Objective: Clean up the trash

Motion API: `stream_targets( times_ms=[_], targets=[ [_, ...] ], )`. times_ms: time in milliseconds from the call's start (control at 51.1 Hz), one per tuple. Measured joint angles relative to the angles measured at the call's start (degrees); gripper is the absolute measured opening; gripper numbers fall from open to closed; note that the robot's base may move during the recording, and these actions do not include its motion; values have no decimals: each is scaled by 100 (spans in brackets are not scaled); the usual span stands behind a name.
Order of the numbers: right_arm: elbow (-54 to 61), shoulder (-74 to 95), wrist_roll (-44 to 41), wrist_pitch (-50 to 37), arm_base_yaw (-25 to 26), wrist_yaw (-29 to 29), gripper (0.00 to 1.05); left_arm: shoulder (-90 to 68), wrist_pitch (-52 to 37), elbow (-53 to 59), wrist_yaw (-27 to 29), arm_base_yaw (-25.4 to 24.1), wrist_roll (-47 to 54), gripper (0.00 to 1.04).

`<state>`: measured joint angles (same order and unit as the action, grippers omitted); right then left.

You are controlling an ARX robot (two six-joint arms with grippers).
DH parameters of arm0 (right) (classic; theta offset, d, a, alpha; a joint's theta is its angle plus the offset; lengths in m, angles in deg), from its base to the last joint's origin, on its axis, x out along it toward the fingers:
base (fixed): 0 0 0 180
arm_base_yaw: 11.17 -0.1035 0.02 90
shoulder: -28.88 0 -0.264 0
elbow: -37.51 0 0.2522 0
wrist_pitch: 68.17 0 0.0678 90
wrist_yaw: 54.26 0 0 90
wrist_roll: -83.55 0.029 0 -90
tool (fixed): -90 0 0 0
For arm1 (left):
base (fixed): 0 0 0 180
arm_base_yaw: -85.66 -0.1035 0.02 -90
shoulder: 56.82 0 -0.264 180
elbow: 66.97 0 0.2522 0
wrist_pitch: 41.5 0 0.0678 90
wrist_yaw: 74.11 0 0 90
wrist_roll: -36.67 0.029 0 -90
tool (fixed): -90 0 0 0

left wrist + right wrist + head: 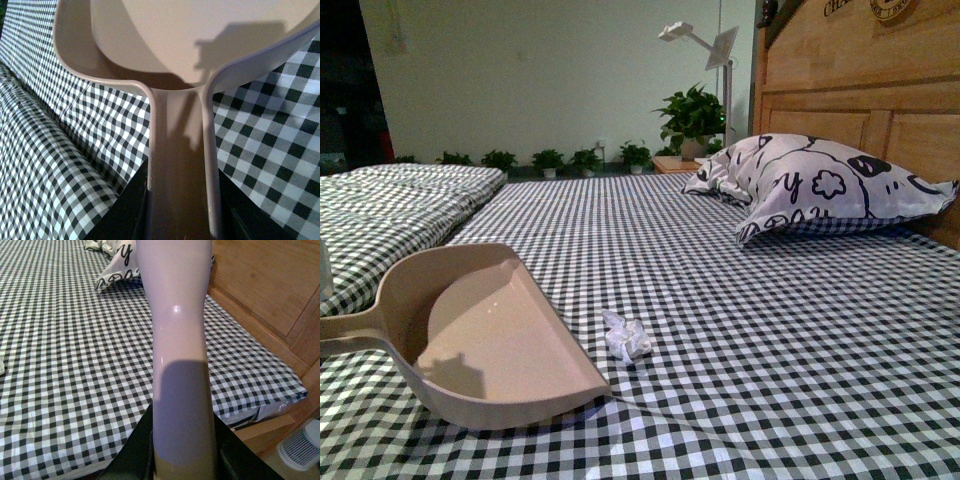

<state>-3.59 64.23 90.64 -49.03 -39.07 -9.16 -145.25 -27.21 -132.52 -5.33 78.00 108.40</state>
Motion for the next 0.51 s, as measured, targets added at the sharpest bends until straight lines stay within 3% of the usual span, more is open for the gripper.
stream_targets(
  times_ms=[508],
  targets=[
    [-2,0,0,0,0,2,20,-511,-188,-240,-81,350,-160,28]
  ],
)
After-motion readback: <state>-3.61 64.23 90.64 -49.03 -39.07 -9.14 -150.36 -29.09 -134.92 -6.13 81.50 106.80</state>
